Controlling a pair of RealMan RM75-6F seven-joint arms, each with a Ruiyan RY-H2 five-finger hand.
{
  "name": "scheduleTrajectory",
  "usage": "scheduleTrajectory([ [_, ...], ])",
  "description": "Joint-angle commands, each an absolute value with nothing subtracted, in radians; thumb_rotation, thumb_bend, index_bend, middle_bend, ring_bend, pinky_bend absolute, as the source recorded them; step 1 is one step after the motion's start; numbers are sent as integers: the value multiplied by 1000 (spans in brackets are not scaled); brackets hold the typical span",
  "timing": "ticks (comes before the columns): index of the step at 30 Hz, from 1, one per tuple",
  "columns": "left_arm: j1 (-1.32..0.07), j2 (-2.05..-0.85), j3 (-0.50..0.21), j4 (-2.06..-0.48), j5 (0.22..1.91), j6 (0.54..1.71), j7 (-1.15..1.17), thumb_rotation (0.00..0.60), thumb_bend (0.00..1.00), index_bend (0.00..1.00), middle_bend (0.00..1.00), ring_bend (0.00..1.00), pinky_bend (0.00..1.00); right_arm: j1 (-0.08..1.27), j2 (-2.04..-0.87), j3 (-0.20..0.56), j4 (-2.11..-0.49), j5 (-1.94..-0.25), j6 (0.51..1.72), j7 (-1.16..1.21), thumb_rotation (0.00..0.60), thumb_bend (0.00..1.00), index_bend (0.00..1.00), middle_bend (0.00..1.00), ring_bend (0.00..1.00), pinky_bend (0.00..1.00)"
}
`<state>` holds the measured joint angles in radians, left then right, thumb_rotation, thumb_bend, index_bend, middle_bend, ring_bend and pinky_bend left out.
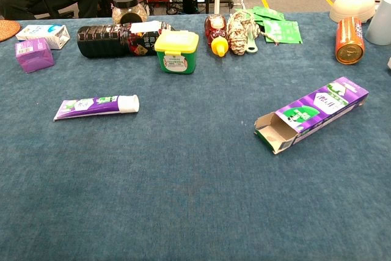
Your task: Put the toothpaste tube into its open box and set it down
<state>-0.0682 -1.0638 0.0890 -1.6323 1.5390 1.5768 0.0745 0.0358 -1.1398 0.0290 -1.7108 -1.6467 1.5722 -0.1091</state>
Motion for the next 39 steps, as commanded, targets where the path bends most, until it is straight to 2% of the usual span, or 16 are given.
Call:
scheduleTrajectory([
  [1, -69, -1066, 88, -1633, 1530, 1553, 91, 600, 30, 0, 0, 0, 0, 37, -1134, 34, -1713, -1635, 1570, -97, 600, 0, 31, 0, 0, 0],
  [8, -109, -1075, 78, -1613, 1545, 1480, 88, 600, 33, 0, 0, 0, 0, 38, -1127, 43, -1721, -1633, 1578, -87, 600, 0, 31, 0, 0, 0],
  [15, -263, -1084, 28, -1623, 1511, 1240, 114, 600, 55, 0, 0, 0, 0, 42, -1133, 47, -1716, -1623, 1571, -104, 600, 0, 32, 0, 0, 0],
  [19, -367, -1130, 8, -1576, 1507, 1081, 100, 600, 76, 0, 0, 0, 13, 46, -1137, 41, -1712, -1619, 1553, -110, 600, 0, 32, 0, 0, 0],
  [22, -418, -1183, -10, -1529, 1489, 1010, 114, 600, 78, 0, 0, 0, 14, 50, -1139, 35, -1710, -1619, 1540, -113, 600, 0, 32, 0, 0, 0],
  [26, -464, -1246, -37, -1481, 1453, 952, 116, 600, 88, 0, 0, 0, 25, 52, -1142, 33, -1708, -1620, 1534, -116, 600, 0, 32, 0, 0, 0],
  [30, -497, -1302, -63, -1451, 1424, 926, 115, 600, 127, 0, 0, 0, 128, 58, -1145, 35, -1704, -1611, 1523, -112, 600, 0, 31, 0, 0, 0],
  [33, -514, -1333, -72, -1439, 1401, 912, 146, 600, 148, 2, 0, 0, 135, 61, -1145, 36, -1704, -1604, 1514, -109, 600, 0, 32, 0, 0, 0],
  [39, -563, -1394, -115, -1438, 1294, 867, 238, 600, 202, 73, 11, 0, 172, 63, -1143, 32, -1709, -1604, 1509, -109, 600, 0, 32, 0, 0, 0],
])
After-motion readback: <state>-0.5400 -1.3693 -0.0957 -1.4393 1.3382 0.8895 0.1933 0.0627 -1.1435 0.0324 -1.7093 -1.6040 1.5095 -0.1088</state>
